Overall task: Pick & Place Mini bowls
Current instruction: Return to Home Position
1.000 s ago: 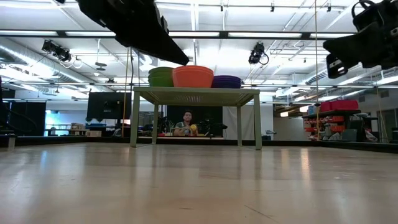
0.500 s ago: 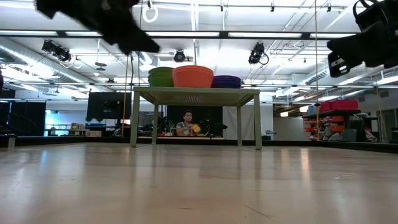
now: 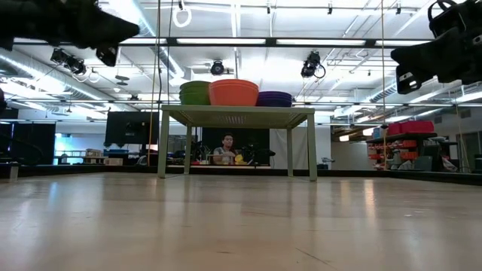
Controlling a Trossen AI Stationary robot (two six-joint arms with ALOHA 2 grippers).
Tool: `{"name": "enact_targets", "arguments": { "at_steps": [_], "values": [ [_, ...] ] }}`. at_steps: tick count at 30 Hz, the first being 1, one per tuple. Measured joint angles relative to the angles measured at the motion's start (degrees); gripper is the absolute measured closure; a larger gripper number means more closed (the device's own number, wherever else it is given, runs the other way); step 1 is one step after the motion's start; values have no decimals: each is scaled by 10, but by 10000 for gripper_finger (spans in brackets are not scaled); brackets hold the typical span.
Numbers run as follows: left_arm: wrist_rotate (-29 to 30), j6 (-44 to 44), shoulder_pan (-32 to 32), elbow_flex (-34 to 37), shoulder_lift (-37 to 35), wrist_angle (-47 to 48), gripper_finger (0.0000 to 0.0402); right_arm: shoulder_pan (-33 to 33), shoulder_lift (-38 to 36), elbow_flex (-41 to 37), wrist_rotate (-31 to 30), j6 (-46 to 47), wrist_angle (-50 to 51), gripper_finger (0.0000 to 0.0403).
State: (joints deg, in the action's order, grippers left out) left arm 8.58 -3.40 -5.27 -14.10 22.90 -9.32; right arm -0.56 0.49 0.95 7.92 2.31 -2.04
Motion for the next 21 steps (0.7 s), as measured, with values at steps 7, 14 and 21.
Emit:
{"name": "enact_targets", "arguments": {
  "at_steps": [7, 14, 21],
  "values": [
    [-97, -2, 85, 74, -137, 5, 396, 0, 0, 0, 0, 0, 0, 390],
    [-154, -4, 143, 111, -228, 25, 394, 0, 0, 0, 0, 0, 0, 390],
    [-87, -5, 123, 136, -228, 30, 397, 0, 0, 0, 0, -1, -1, 389]
  ]
}}
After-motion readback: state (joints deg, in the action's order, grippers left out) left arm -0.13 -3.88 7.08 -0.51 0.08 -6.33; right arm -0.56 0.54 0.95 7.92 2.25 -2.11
